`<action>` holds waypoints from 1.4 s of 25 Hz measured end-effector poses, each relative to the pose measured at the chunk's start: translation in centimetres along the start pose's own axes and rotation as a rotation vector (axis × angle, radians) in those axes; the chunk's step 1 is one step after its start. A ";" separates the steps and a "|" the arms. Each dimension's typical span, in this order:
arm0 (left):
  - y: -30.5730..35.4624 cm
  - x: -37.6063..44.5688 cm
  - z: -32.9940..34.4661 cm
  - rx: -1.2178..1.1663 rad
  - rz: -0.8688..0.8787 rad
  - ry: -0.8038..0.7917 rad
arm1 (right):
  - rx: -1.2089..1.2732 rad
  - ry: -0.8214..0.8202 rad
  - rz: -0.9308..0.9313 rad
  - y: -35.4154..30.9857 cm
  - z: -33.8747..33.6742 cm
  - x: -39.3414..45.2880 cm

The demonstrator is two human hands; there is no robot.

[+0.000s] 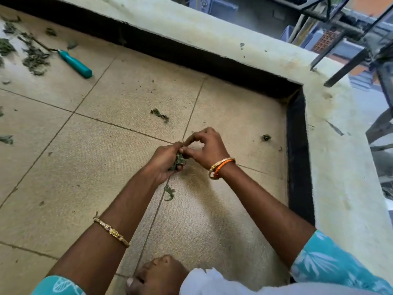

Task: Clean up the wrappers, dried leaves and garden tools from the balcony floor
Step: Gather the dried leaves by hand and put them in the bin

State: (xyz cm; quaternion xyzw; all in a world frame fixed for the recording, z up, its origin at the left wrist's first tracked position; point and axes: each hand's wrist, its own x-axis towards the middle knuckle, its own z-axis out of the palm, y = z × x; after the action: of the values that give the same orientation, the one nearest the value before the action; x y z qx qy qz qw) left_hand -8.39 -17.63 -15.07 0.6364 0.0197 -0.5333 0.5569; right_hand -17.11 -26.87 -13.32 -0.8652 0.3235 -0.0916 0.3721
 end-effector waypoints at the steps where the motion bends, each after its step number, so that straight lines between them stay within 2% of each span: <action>1: 0.0 0.1 0.2 0.010 -0.017 0.000 | 0.005 -0.001 0.043 0.7 -1.0 0.1; 3: 0.2 0.3 0.4 0.013 -0.048 -0.031 | 0.009 0.078 0.140 2.8 -3.5 0.6; 5: 0.6 0.4 0.6 -0.002 -0.049 -0.036 | -0.201 0.208 0.290 6.4 -5.8 1.5; 7: 0.7 0.2 0.6 0.004 -0.031 -0.015 | -0.427 0.218 0.476 10.1 -7.1 2.0; 9: 0.5 0.2 0.3 -0.005 -0.017 0.010 | -0.461 0.208 0.555 13.1 -7.0 2.0; 13: -0.1 0.5 -1.0 -0.095 -0.062 0.004 | -0.504 0.343 0.339 14.8 -5.8 1.6; 15: -0.4 0.6 -1.4 -0.088 -0.085 -0.028 | -0.487 0.409 0.315 14.2 -5.7 1.6; 17: -0.5 0.6 -1.5 -0.073 -0.098 -0.051 | -0.326 0.467 0.326 12.6 -5.6 1.7; 19: -0.2 0.4 -1.5 -0.074 -0.090 -0.068 | -0.024 0.488 0.338 9.8 -5.2 2.2; 20: 0.0 0.2 -1.5 -0.080 -0.079 -0.075 | 0.165 0.439 0.348 8.1 -4.9 2.4; 22: 0.6 0.0 -1.5 -0.090 -0.058 -0.087 | 0.555 0.237 0.324 4.7 -3.7 2.6; 24: 1.1 -0.1 -1.6 -0.110 -0.046 -0.093 | 0.663 0.078 0.242 2.0 -1.9 2.2; 27: 1.6 0.1 -2.3 -0.131 -0.026 -0.043 | 0.387 0.023 0.073 -0.8 1.4 1.8; 30: 1.7 0.5 -4.0 -0.128 0.000 0.082 | 0.128 -0.115 -0.111 -2.6 2.9 3.2; 33: 1.7 0.4 -6.9 -0.228 -0.018 0.148 | -0.042 -0.123 -0.144 -3.2 3.5 6.8; 35: 1.7 0.0 -8.8 -0.284 -0.021 0.191 | -0.274 -0.208 -0.184 -2.8 4.4 9.4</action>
State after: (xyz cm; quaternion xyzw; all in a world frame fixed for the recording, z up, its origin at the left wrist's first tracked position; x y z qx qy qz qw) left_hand -1.51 -11.83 -15.53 0.5987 0.1544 -0.4682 0.6313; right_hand -6.75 -28.76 -15.25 -0.9385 0.2125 0.0094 0.2721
